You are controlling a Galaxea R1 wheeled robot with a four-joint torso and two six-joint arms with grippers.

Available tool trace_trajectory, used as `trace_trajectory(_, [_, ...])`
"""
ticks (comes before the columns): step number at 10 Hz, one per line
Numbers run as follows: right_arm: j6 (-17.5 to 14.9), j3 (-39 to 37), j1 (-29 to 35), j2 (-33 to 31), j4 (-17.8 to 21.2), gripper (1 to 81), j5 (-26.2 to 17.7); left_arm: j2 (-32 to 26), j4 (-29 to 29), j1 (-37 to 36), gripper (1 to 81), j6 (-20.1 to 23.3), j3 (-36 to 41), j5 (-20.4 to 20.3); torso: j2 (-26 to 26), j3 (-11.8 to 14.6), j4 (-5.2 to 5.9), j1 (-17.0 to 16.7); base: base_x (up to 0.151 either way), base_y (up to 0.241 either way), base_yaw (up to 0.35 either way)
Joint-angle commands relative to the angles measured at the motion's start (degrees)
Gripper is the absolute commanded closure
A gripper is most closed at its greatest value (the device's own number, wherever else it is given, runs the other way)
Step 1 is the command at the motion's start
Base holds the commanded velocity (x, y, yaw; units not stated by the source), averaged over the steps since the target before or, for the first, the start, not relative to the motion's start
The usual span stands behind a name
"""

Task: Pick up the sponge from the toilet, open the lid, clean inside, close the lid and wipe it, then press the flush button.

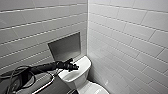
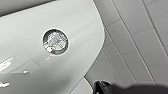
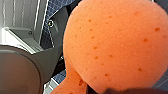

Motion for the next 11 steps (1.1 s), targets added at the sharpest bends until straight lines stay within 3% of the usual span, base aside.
trace_trajectory(1, [0.29, 1.51, 0.39, -1.38, 0.57, 81.1, -3.87, 1.06, -1.37, -10.96, 81.1, -0.28, -3.16, 1.8, 0.0, 0.0, 0.0, 0.0, 0.0, 0.0, 0.0])
trace_trajectory(6, [0.29, 1.78, 0.48, -0.76, 0.48, 81.1, -3.78, 6.69, -0.66, -15.0, 81.1, -0.28, -11.87, 1.98, 0.0, -0.02, 0.0, 0.0, 0.0, 0.0, 0.0])
trace_trajectory(7, [0.29, 1.78, 0.39, -0.76, 0.48, 81.1, -3.43, 7.56, -0.49, -15.35, 81.1, -0.28, -13.35, 2.5, 0.0, -1.71, 0.0, 0.0, 0.0, 0.0, 0.0])
trace_trajectory(9, [0.29, 1.6, 0.3, -0.76, 0.48, 81.1, -3.43, 9.14, 0.65, -16.06, 81.1, -0.28, -16.08, 2.5, 0.0, -2.65, 0.0, 0.0, 0.0, 0.0, 0.0])
trace_trajectory(11, [0.29, 1.6, 0.3, -0.76, 0.48, 81.1, -3.43, 10.11, 1.01, -16.67, 81.1, -0.28, -18.2, 2.86, 0.05, -1.95, 0.0, 0.05, 0.0, 0.0, 0.0])
